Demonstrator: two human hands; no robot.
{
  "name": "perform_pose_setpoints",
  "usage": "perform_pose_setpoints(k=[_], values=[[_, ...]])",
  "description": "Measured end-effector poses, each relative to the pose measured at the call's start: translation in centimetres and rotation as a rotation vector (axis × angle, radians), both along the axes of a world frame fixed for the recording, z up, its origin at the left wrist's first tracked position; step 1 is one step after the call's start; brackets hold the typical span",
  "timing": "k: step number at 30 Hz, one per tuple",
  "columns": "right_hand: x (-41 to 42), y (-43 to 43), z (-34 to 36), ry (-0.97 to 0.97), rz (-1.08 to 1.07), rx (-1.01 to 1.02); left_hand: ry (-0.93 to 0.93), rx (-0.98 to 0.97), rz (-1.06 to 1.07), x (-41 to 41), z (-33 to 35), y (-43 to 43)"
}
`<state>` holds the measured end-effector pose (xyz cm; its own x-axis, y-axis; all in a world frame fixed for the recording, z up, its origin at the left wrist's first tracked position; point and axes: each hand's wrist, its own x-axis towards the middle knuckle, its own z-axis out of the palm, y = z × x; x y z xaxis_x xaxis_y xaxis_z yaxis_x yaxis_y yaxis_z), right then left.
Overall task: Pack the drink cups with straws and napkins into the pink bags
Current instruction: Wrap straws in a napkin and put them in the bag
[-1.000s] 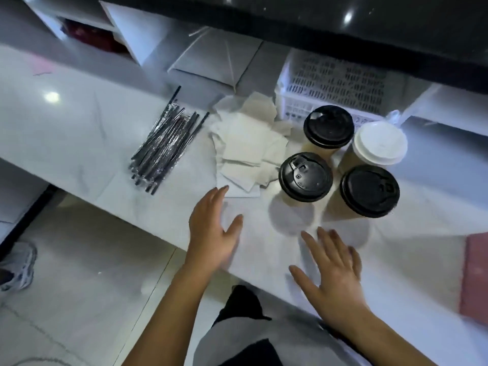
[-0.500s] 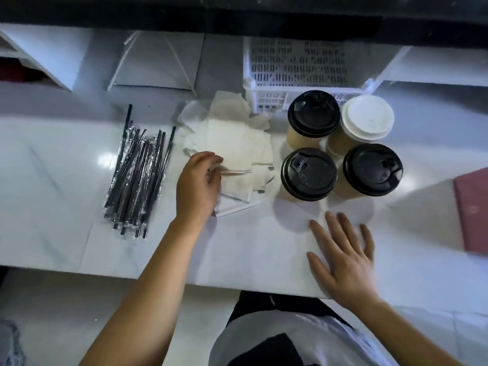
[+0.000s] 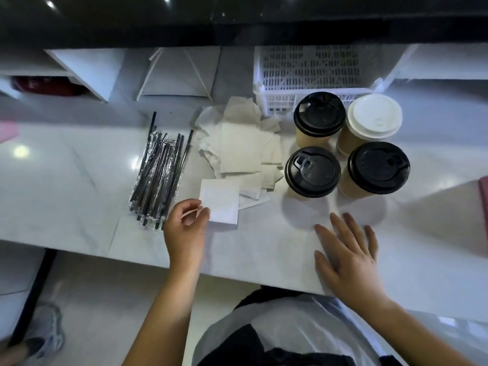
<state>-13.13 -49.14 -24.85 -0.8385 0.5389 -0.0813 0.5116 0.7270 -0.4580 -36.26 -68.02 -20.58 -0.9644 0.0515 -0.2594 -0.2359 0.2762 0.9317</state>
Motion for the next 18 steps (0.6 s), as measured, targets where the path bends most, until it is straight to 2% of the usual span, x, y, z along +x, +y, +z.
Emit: perform_pose_setpoints(k=[3, 5, 7, 13, 16, 18], values=[[-1.2, -1.1, 1.7, 0.190, 0.116, -0.177, -0.155, 0.044, 0.041, 0.5, 0.0, -1.2], [-2.8, -1.9, 3.9, 0.174, 0.178, -0.432, -0.208, 0.062, 0.011, 0.5, 0.5, -1.9], [-4.4, -2.6, 6.0, 0.105, 0.227, -0.600, -0.212, 0.058, -0.081, 0.5, 1.8, -2.3], [-8.3, -2.4, 11.8, 0.180, 0.373, -0.668, -0.139, -0.101, -0.827, 1.7, 9.6, -2.1], [-8.8, -1.2, 14.0, 0.165, 0.453, -0.638, -0.118, -0.152, -1.004, 2.3, 11.8, -1.7], [-8.6, -0.5, 14.3, 0.150, 0.383, -0.618, -0.116, -0.192, -1.085, 2.5, 12.0, -1.4]])
